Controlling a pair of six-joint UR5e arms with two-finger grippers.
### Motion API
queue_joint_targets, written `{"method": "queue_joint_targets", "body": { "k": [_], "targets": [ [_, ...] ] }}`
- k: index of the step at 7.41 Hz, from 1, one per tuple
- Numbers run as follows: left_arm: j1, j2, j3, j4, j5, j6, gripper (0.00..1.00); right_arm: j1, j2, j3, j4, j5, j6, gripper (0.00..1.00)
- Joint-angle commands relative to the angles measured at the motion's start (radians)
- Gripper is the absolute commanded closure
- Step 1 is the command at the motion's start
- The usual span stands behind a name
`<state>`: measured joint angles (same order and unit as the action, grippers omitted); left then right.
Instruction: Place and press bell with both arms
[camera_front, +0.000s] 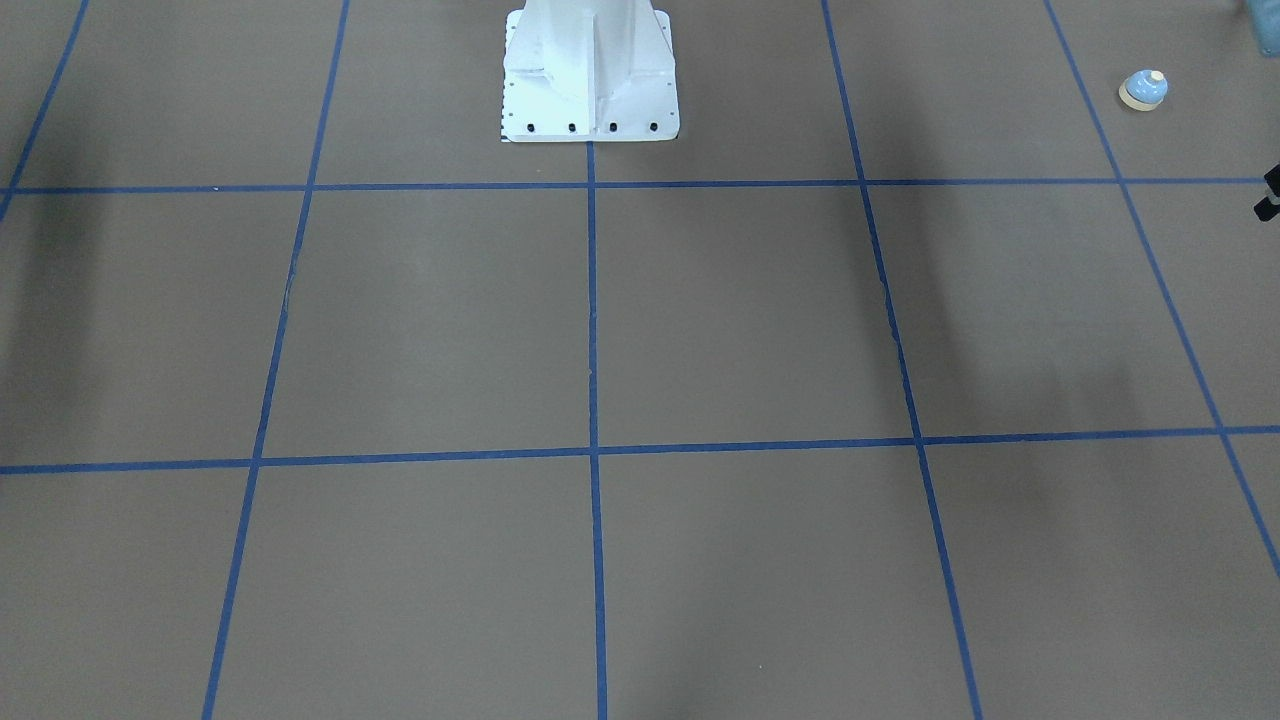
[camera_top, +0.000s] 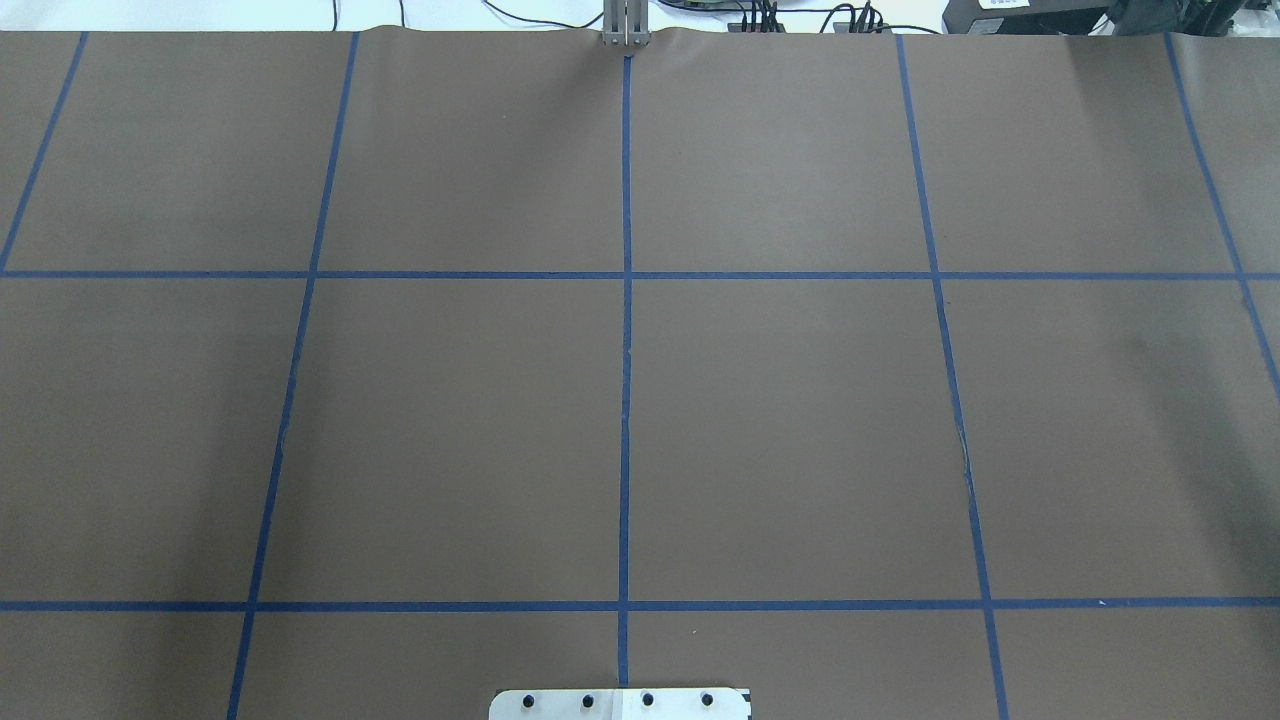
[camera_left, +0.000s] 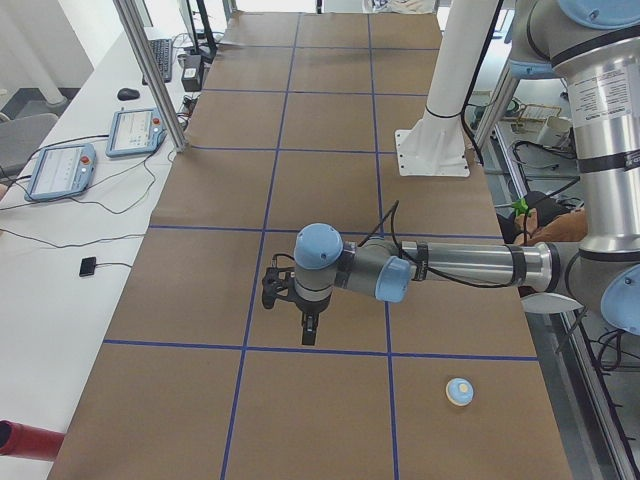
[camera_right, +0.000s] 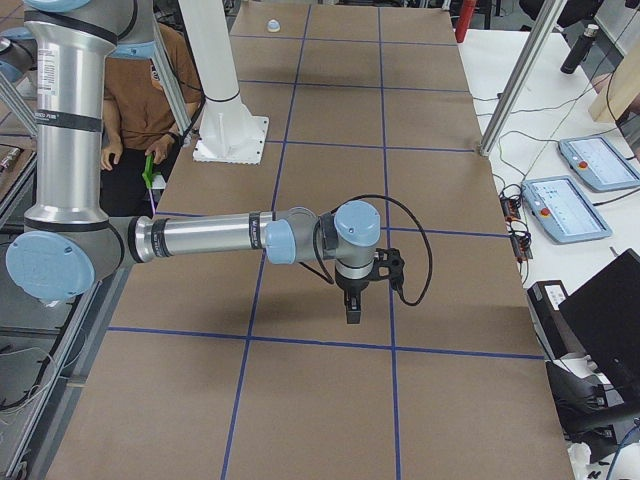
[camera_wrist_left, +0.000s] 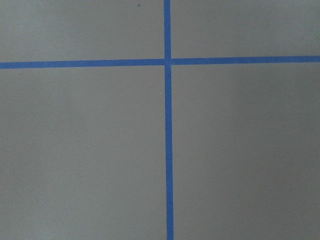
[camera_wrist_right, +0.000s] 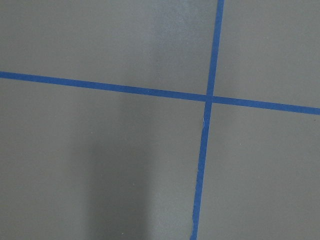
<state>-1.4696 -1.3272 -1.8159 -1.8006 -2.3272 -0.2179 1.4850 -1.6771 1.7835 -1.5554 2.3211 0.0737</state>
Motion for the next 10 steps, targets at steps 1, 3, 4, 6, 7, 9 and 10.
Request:
{"method": "queue_joint_targets", "body": {
  "k": [1,3,4,6,7,9,10],
  "targets": [
    [0.0,0.008,-0.014,0.0,-0.006,0.008,0.0,0.0,-0.003,0.004,0.0,-0.003,0.001,0.0],
    [-0.001,0.017,-0.013,-0.009,-0.018,0.008,0.0,-0.002,-0.001,0.004,0.001,-0.003,0.003,0.0],
    [0.0,0.017,-0.01,-0.009,-0.018,0.008,0.0,-0.002,-0.001,0.001,0.006,-0.003,0.003,0.0],
    [0.002,0.017,0.0,-0.014,-0.018,0.006,0.0,-0.003,0.0,0.0,0.009,-0.002,0.009,0.0],
    [0.003,0.019,-0.003,-0.025,-0.02,0.006,0.0,-0.003,0.0,0.002,0.011,-0.002,0.012,0.0],
    [0.003,0.031,0.0,-0.034,-0.018,0.0,0.0,-0.005,0.002,0.004,0.009,0.007,0.014,0.0],
    [0.005,0.031,0.001,-0.034,-0.018,0.0,0.0,-0.005,0.002,0.007,0.009,0.012,0.015,0.0]
  ]
}}
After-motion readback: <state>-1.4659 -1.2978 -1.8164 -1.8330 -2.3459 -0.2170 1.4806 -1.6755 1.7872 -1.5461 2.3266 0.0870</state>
